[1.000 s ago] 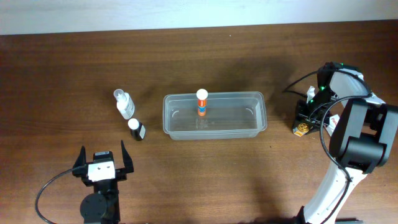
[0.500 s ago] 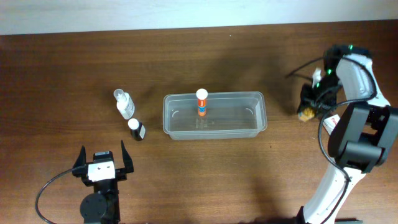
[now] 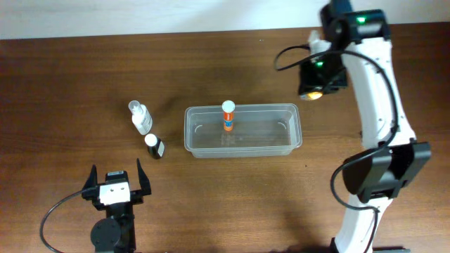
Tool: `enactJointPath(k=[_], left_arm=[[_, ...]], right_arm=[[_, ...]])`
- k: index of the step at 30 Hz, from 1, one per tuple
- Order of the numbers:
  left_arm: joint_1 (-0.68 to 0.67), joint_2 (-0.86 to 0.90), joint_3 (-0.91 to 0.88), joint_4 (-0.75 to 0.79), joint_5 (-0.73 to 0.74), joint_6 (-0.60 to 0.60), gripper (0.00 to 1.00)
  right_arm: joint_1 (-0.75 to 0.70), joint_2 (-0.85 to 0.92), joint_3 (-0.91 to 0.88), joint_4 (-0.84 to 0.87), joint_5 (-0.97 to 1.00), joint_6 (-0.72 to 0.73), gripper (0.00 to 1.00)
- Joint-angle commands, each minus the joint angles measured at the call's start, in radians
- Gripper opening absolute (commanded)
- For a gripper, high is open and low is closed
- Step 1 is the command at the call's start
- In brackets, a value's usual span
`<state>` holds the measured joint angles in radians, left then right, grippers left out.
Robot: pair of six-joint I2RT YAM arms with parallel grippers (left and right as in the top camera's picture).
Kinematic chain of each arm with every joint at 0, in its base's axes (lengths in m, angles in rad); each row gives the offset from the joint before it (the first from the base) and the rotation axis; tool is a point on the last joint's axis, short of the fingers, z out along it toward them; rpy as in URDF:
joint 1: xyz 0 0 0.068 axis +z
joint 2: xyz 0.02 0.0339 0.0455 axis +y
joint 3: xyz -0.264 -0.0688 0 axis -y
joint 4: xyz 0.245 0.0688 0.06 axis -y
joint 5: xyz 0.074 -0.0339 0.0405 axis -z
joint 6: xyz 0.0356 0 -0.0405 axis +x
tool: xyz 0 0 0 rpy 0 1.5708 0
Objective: Pack container
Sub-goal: 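Carry the gold jar with right gripper into the container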
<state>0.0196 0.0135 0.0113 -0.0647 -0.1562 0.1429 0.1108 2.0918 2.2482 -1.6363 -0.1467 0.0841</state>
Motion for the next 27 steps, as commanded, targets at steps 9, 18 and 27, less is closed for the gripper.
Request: enactJointPath(k=[9, 18, 27], left_arm=[[0.001, -0.007, -0.002, -0.004, 0.007, 0.020, 1.00], [0.001, -0.007, -0.002, -0.004, 0.007, 0.020, 1.00], [0.001, -0.007, -0.002, -0.004, 0.007, 0.020, 1.00]], right_arm=[[0.230, -0.008, -0.019, 0.055, 0.002, 0.091, 0.31], [0.290, -0.008, -0.102, 0.089, 0.046, 0.240, 0.26], [0.343, -0.008, -0.223, 0.182, 0.043, 0.304, 0.24]])
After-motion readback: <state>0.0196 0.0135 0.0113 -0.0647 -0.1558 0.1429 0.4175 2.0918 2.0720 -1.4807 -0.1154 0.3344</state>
